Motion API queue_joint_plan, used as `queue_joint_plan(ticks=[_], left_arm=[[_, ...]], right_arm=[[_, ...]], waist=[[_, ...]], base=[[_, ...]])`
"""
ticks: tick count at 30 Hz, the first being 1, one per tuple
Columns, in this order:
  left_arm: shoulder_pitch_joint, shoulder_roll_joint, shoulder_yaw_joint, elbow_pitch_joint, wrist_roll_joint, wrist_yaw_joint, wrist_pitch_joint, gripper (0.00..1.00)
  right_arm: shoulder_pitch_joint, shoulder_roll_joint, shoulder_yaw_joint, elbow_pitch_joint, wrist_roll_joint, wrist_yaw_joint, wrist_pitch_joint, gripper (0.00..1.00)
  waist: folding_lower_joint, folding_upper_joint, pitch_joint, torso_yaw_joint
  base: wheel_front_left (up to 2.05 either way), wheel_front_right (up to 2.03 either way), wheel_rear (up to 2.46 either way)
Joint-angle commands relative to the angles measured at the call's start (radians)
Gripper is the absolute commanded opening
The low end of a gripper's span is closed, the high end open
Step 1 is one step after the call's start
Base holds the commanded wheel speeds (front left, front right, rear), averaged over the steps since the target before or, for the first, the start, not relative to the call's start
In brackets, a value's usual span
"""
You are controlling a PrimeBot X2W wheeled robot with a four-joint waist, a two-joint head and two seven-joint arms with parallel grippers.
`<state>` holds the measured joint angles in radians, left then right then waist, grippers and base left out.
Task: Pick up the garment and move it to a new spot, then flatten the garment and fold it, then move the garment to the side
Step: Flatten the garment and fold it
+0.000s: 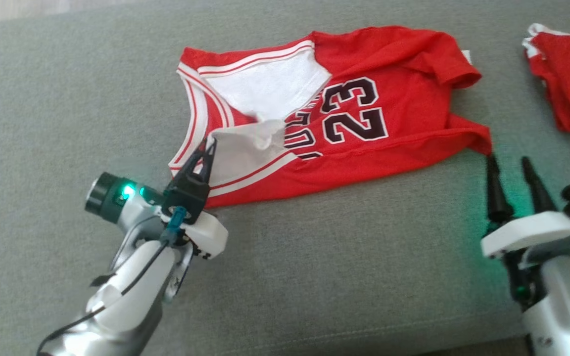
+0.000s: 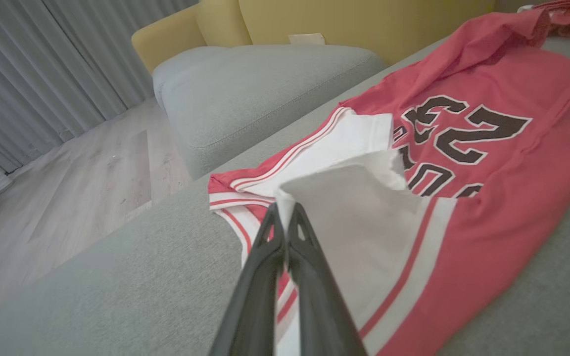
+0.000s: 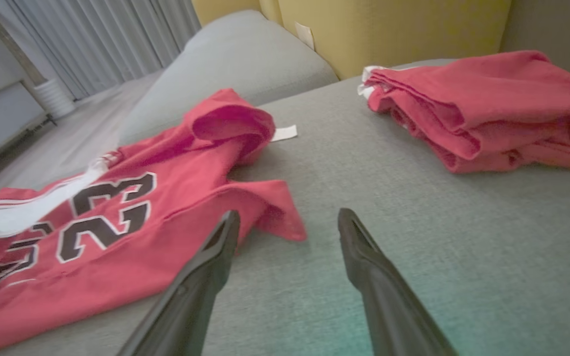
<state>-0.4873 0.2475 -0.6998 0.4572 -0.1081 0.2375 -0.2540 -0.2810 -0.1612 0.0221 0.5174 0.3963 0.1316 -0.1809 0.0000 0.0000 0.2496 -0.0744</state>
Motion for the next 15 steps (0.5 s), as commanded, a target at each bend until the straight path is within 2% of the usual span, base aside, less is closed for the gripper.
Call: queue_joint_plan(ticks=[1, 4, 7, 15], left_arm=[[-0.027, 0.035, 0.045, -0.043, -0.002, 0.002, -0.008, 0.0], [-0.03, 0.053, 0.055, -0.056, -0.001, 0.004, -0.008, 0.0], [-0.033, 0.067, 0.065, -0.065, -0.001, 0.008, -0.008, 0.0], [-0.049, 0.109, 0.093, -0.085, 0.0, 0.022, -0.008, 0.0]], right_arm=[[-0.051, -0.034, -0.004, -0.008, -0.016, -0.001, 0.019, 1.0], [-0.085, -0.057, -0.028, 0.041, -0.039, -0.001, 0.072, 1.0], [-0.109, -0.072, 0.003, 0.075, -0.059, -0.001, 0.108, 1.0], [-0.149, -0.077, 0.054, 0.159, -0.098, -0.001, 0.115, 1.0]], waist=[[0.0, 0.0, 0.011, 0.013], [0.0, 0.0, 0.018, 0.025], [0.0, 0.0, 0.024, 0.033], [0.0, 0.0, 0.032, 0.047]], base=[[0.0, 0.0, 0.0], [0.0, 0.0, 0.0], [0.0, 0.0, 0.0], [0.0, 0.0, 0.0]])
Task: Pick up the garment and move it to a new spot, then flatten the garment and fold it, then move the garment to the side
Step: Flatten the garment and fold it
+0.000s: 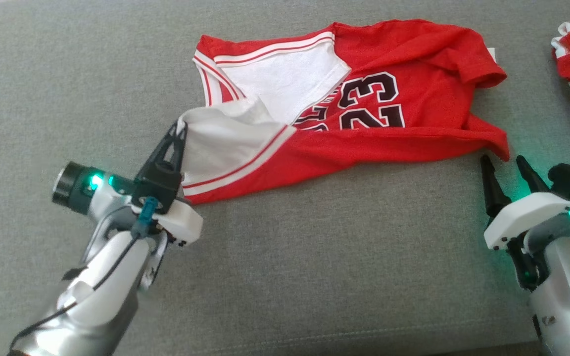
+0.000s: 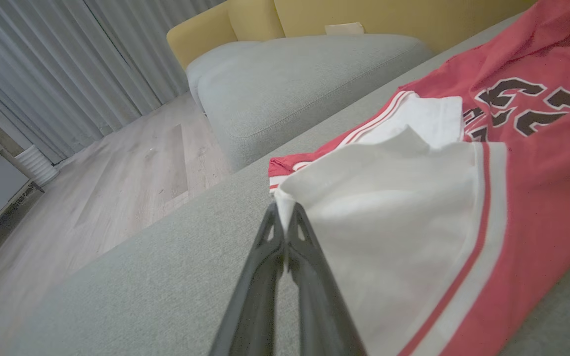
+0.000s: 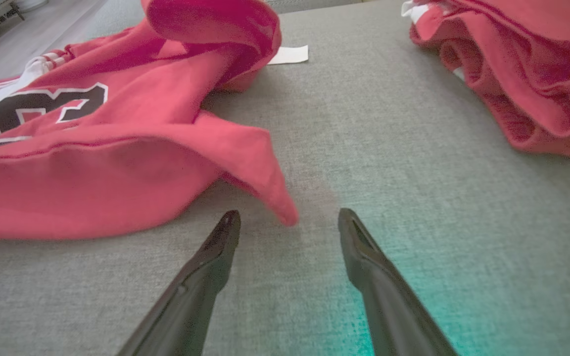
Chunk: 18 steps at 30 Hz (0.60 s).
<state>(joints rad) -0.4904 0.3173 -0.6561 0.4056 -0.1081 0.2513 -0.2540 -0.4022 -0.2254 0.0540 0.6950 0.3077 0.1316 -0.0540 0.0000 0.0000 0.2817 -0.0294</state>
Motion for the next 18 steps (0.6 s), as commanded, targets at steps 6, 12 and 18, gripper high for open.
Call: queue_joint_plan(ticks=[6, 12, 18], left_arm=[[-0.055, 0.062, 0.059, -0.047, -0.001, 0.007, -0.008, 0.0], [-0.061, 0.079, 0.064, -0.065, 0.001, 0.009, -0.008, 0.0], [-0.071, 0.101, 0.067, -0.114, 0.017, 0.012, -0.008, 0.0]], right_arm=[[-0.056, -0.024, 0.034, 0.012, -0.047, -0.001, -0.074, 0.0], [-0.074, -0.04, 0.066, 0.018, -0.068, -0.001, -0.131, 0.0], [-0.069, -0.068, 0.065, -0.019, -0.084, -0.001, -0.165, 0.0]], waist=[[0.0, 0.0, 0.001, 0.007], [0.0, 0.0, -0.012, 0.005], [0.0, 0.0, -0.033, -0.002]], base=[[0.0, 0.0, 0.0], [0.0, 0.0, 0.0], [0.0, 0.0, 0.0]])
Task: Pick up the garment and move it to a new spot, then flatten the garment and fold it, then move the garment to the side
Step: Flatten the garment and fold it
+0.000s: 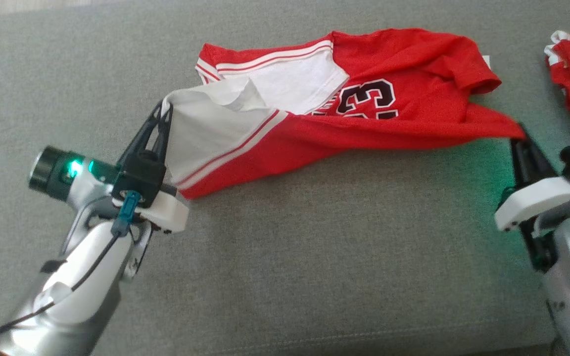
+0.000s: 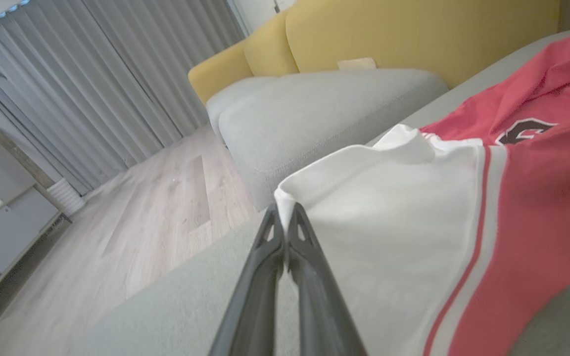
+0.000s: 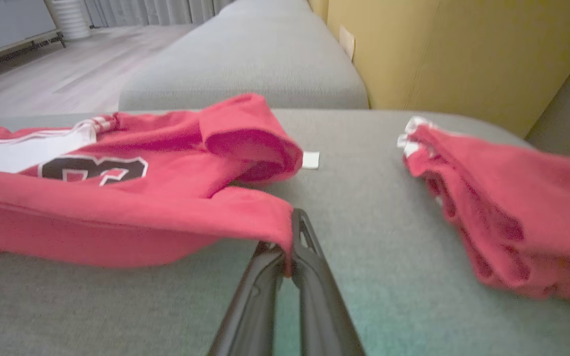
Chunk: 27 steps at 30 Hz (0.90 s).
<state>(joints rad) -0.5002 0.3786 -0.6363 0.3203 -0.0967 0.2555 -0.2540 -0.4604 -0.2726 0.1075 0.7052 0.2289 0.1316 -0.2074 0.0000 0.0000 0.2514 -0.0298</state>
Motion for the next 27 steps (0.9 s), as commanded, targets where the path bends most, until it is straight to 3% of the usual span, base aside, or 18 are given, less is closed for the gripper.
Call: queue_joint_plan(ticks=[1, 9, 13, 17, 21, 27], left_arm=[[-0.067, 0.047, 0.05, -0.046, 0.012, 0.008, -0.008, 0.0], [-0.176, 0.155, 0.107, -0.277, 0.046, -0.019, -0.008, 0.0], [-0.298, 0.197, 0.147, -0.34, 0.03, -0.074, 0.01, 0.0], [-0.458, 0.176, 0.176, -0.35, -0.029, -0.141, 0.031, 0.0], [-0.628, 0.147, 0.177, -0.255, -0.059, -0.214, 0.035, 0.0], [-0.886, 0.108, 0.152, 0.026, -0.031, -0.296, 0.014, 0.0]], right_arm=[[-0.013, -0.031, 0.005, -0.047, -0.017, -0.001, -0.018, 0.0], [-0.052, -0.131, -0.074, -0.341, -0.118, -0.001, 0.017, 0.0], [-0.125, -0.2, -0.068, -0.523, -0.132, -0.001, 0.14, 0.0], [-0.246, -0.275, -0.034, -0.641, -0.129, -0.001, 0.251, 0.0], [-0.41, -0.317, 0.043, -0.657, -0.103, -0.001, 0.336, 0.0], [-0.687, -0.342, 0.197, -0.475, -0.064, -0.001, 0.371, 0.0]], waist=[[0.0, 0.0, -0.01, -0.003], [0.0, 0.0, -0.101, -0.014], [0.0, 0.0, -0.129, -0.014], [0.0, 0.0, -0.106, -0.001], [0.0, 0.0, -0.034, 0.008], [0.0, 0.0, 0.114, 0.01]], base=[[0.0, 0.0, 0.0], [0.0, 0.0, 0.0], [0.0, 0.0, 0.0], [0.0, 0.0, 0.0], [0.0, 0.0, 0.0], [0.0, 0.0, 0.0]])
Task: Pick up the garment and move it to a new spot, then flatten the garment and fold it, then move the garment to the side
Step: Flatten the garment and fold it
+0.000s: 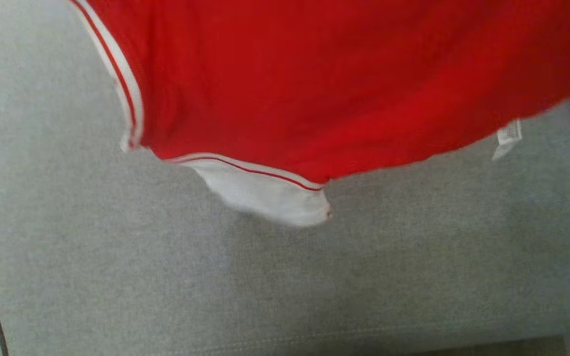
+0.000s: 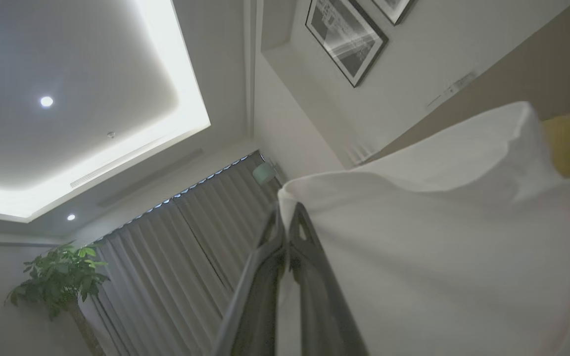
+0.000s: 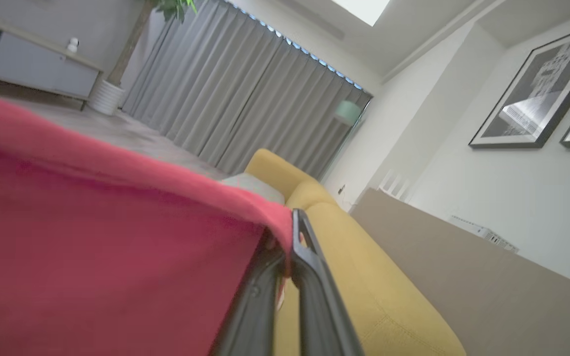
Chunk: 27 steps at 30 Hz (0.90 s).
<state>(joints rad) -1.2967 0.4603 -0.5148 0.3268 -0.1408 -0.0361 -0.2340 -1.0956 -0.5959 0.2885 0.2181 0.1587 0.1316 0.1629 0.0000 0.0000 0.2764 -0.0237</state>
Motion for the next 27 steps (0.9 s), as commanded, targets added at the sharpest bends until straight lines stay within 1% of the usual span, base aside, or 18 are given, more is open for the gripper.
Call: queue_joint_plan(ticks=[1, 4, 5, 8, 11, 13, 14, 18, 21, 24, 27], left_arm=[[-0.128, 0.017, 0.023, 0.064, 0.023, -0.011, -0.011, 0.0], [-0.246, -0.008, 0.007, 0.172, 0.057, -0.019, -0.022, 0.0], [-0.246, -0.008, 0.007, 0.172, 0.057, -0.019, -0.022, 0.0], [-0.359, -0.032, -0.001, 0.244, 0.091, -0.009, -0.027, 0.0], [-0.445, -0.041, -0.014, 0.246, 0.131, 0.006, -0.027, 0.0], [-0.471, -0.043, -0.014, 0.216, 0.14, 0.023, -0.027, 0.0], [-0.468, -0.042, -0.014, 0.204, 0.136, 0.024, -0.027, 0.0], [-0.405, -0.028, -0.02, 0.131, 0.122, 0.021, -0.028, 0.0], [-0.305, -0.013, -0.016, 0.061, 0.093, 0.017, -0.028, 0.0], [-0.154, -0.005, -0.005, -0.02, 0.042, 0.004, -0.028, 0.0], [0.045, 0.007, 0.001, -0.098, 0.006, 0.003, -0.028, 0.0]], right_arm=[[-0.094, -0.017, 0.039, 0.053, 0.005, -0.001, -0.006, 0.0], [-0.221, -0.007, 0.094, 0.165, -0.003, -0.001, -0.046, 0.0], [-0.221, -0.007, 0.094, 0.165, -0.003, -0.001, -0.046, 0.0], [-0.34, 0.015, 0.125, 0.274, -0.023, -0.001, -0.102, 0.0], [-0.434, 0.042, 0.125, 0.36, -0.058, -0.001, -0.164, 0.0], [-0.488, 0.059, 0.133, 0.432, -0.098, -0.001, -0.221, 0.0], [-0.496, 0.064, 0.142, 0.454, -0.105, -0.001, -0.233, 0.0], [-0.49, 0.068, 0.179, 0.528, -0.114, -0.001, -0.277, 0.0], [-0.452, 0.065, 0.196, 0.575, -0.1, -0.001, -0.299, 0.0], [-0.384, 0.052, 0.207, 0.606, -0.08, -0.001, -0.328, 0.0], [-0.278, 0.044, 0.221, 0.627, -0.057, -0.001, -0.352, 0.0]], waist=[[0.0, 0.0, 0.108, 0.005], [0.0, 0.0, 0.165, 0.003], [0.0, 0.0, 0.165, 0.003], [0.0, 0.0, 0.206, 0.002], [0.0, 0.0, 0.233, 0.003], [0.0, 0.0, 0.244, 0.012], [0.0, 0.0, 0.247, 0.016], [0.0, 0.0, 0.259, 0.041], [0.0, 0.0, 0.26, 0.061], [0.0, 0.0, 0.25, 0.08], [0.0, 0.0, 0.229, 0.092]], base=[[0.0, 0.0, 0.0], [0.0, 0.0, 0.0], [0.0, 0.0, 0.0], [0.0, 0.0, 0.0], [0.0, 0.0, 0.0], [0.0, 0.0, 0.0], [0.0, 0.0, 0.0], [0.0, 0.0, 0.0], [0.0, 0.0, 0.0], [0.0, 0.0, 0.0], [0.0, 0.0, 0.0]])
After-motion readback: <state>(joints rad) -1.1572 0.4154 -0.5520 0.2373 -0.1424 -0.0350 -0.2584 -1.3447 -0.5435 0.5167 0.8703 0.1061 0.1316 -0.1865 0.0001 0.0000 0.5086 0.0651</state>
